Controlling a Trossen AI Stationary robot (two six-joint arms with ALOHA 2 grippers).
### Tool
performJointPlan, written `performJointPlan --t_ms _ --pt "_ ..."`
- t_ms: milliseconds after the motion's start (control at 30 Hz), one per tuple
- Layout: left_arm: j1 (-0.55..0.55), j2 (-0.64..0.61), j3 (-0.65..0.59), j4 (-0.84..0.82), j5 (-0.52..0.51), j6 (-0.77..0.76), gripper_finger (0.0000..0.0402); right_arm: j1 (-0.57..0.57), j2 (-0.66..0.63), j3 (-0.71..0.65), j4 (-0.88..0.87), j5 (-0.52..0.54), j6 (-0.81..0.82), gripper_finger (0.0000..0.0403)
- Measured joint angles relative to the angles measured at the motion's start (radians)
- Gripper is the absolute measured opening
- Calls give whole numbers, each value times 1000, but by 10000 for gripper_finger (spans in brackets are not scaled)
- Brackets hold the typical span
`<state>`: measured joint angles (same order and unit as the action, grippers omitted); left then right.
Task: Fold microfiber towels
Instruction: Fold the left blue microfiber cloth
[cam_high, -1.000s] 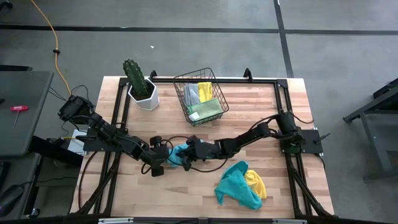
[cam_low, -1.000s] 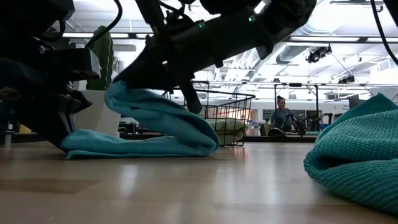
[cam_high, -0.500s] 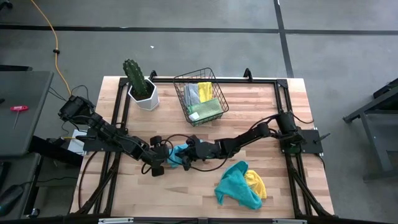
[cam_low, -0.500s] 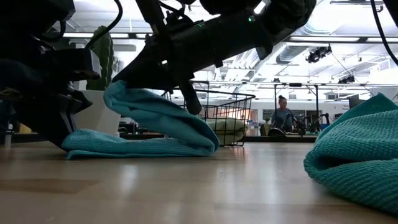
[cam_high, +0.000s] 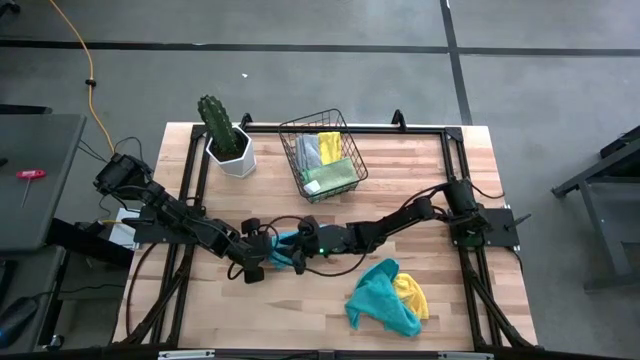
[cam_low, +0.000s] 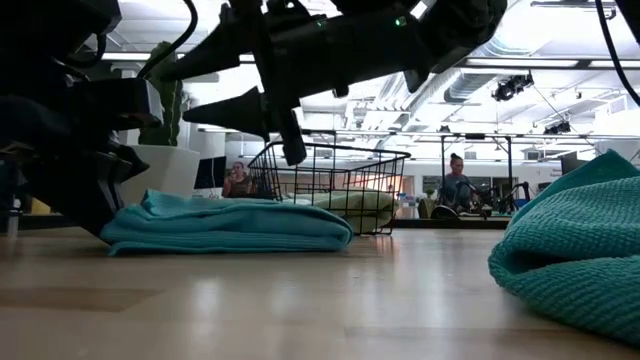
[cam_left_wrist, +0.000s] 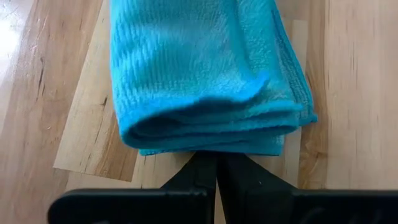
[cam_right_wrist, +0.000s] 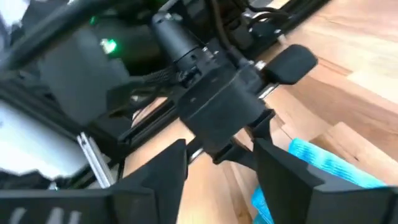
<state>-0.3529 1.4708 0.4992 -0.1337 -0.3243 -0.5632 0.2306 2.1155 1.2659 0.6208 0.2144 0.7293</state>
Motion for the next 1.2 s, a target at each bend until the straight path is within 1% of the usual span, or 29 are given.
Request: performJointPlan --t_ms 100,233,300,367,433,533,600,667,767,933,1067,1200 --pt "0 0 0 0 0 0 0 0 0 0 -3 -36 -58 195" --pt "0 0 0 0 1 0 0 1 -4 0 -22 -68 -139 209" --pt "0 0 0 0 1 0 0 1 -21 -1 -81 -67 -192 210" --pt "0 0 0 0 1 0 0 1 -53 -2 -184 -55 -242 211" --pt "0 0 0 -1 4 0 0 8 -88 -2 -305 -5 -282 211" --pt "0 -1 0 -2 15 0 0 36 -136 -19 -455 137 -304 211" --pt "0 -1 1 -3 18 -1 0 61 -167 -60 -497 221 -297 211" --pt "0 -1 1 -3 19 -1 0 83 -203 -126 -508 258 -270 211" --pt "0 -1 1 -3 20 -6 0 112 -261 -254 -462 276 -190 211" --pt "0 -1 1 -1 23 -8 0 164 -380 -498 -325 393 -57 211" --pt "0 -1 1 -2 26 -9 0 189 -467 -680 -144 467 5 211" --pt "0 0 17 -26 36 7 0 188 -504 -794 56 466 12 211"
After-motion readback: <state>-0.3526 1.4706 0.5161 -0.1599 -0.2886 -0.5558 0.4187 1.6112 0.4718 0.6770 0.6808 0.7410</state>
